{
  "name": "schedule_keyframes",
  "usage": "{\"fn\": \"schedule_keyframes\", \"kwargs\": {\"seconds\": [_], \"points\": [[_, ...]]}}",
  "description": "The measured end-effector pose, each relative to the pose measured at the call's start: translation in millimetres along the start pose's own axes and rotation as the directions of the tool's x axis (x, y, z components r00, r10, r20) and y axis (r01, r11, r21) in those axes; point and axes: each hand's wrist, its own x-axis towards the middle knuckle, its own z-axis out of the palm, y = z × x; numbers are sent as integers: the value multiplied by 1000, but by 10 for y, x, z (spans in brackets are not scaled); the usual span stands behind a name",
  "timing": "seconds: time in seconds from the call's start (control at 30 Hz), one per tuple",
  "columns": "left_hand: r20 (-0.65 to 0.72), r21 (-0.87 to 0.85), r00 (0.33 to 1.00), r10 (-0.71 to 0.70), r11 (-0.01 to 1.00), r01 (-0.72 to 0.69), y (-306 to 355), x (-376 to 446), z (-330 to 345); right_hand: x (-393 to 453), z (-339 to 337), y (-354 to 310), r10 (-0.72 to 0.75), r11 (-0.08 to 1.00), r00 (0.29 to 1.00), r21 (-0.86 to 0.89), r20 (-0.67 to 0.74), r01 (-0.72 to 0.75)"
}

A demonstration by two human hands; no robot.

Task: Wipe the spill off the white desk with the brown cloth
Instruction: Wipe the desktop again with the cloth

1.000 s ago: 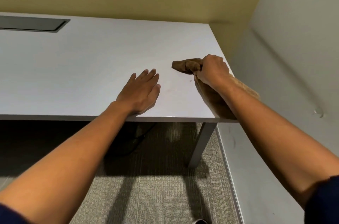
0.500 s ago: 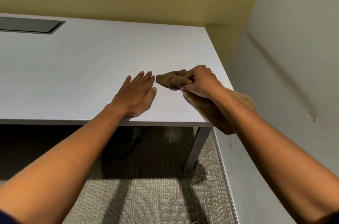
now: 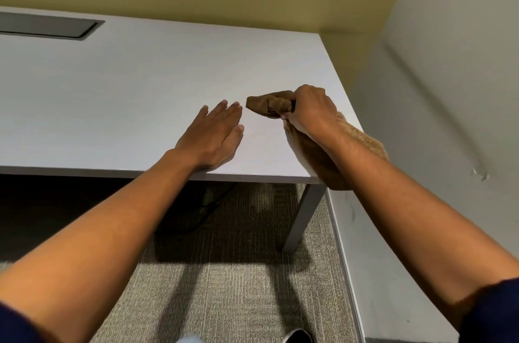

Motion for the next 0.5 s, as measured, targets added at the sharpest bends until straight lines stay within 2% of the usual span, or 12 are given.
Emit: {"fn": "schedule_keyframes", "kwargs": {"seconds": [0.13,0.3,0.43,0.5], "points": [[0,18,1000,-4,1000,4,-28,35,14,117,38,-12,22,1000,1000,-1,-11,-22],[17,51,999,-29,998,28,-46,82,25,132,67,47,18,996,999,82,-46,-14],[25,95,998,-51,994,48,-35,101,38,-24,135,50,-113,987,990,-123,-81,102],[32,113,998,-55,992,52,-27,113,36,-130,122,62,-141,967,990,-211,9,139]]}}
